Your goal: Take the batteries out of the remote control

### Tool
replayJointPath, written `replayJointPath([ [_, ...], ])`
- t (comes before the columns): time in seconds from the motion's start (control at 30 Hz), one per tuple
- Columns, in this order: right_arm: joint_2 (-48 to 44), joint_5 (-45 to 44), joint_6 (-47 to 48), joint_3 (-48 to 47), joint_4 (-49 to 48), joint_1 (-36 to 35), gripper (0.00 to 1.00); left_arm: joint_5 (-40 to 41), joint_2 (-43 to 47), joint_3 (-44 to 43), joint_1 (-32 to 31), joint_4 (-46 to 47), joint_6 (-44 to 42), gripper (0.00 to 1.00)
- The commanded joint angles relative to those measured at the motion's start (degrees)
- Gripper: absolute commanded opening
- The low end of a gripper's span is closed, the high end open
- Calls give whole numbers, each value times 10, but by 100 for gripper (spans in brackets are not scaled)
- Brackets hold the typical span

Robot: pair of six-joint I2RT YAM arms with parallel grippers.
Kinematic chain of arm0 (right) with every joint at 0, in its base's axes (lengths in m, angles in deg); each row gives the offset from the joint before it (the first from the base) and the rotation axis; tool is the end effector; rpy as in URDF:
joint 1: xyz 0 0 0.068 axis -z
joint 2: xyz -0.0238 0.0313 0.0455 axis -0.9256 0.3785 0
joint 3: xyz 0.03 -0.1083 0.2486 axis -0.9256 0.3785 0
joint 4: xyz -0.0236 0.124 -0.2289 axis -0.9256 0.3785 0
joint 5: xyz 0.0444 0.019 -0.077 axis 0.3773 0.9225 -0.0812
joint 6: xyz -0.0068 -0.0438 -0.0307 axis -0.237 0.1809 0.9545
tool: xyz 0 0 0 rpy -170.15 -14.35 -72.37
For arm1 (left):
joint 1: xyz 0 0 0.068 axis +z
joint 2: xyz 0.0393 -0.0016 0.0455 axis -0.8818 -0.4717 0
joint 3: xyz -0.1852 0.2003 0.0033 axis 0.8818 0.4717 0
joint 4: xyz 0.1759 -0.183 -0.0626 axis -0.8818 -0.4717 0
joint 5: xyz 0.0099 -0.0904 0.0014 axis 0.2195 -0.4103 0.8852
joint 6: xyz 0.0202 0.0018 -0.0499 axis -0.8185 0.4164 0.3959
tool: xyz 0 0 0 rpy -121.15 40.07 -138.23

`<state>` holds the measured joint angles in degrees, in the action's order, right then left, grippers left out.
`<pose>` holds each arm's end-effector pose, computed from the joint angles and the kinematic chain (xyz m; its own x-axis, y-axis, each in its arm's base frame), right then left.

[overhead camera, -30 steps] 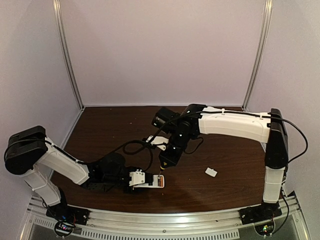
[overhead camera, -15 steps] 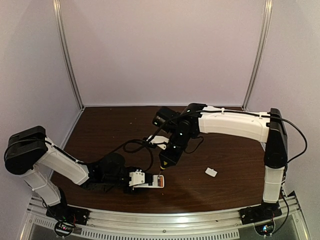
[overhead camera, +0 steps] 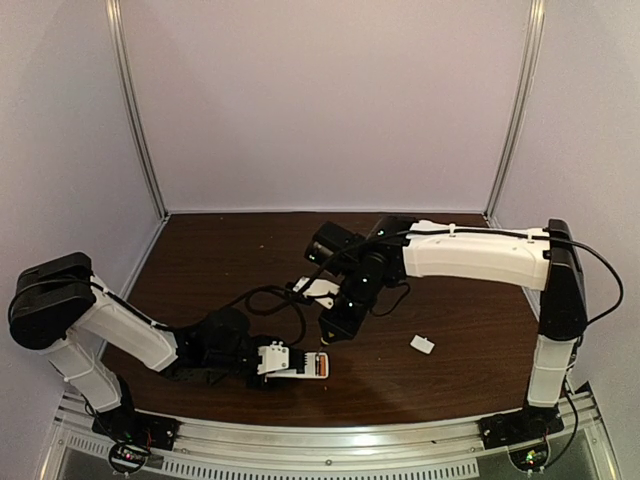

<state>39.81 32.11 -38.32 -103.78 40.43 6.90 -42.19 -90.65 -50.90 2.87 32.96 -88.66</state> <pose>0.1856 0.3523 0.2536 -0.4279 -0.8404 -0.3327 -0.9003 0.3639 0.2389 0.1304 -0.2295 0.1113 0.1697 0.6057 -0.7774 0.9503 0.1085 0.2919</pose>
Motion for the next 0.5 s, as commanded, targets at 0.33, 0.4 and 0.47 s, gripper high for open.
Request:
replayJointPath([
  [0.33,3,26,-17,48,3,-47,0,20,14,-11,-5,105,6,0],
  [0.4,1,24,-19,50,4,-50,0,24,14,-11,-5,106,7,0],
  [0.47,-1,24,-20,52,4,-54,0,27,12,-14,-5,105,8,0],
])
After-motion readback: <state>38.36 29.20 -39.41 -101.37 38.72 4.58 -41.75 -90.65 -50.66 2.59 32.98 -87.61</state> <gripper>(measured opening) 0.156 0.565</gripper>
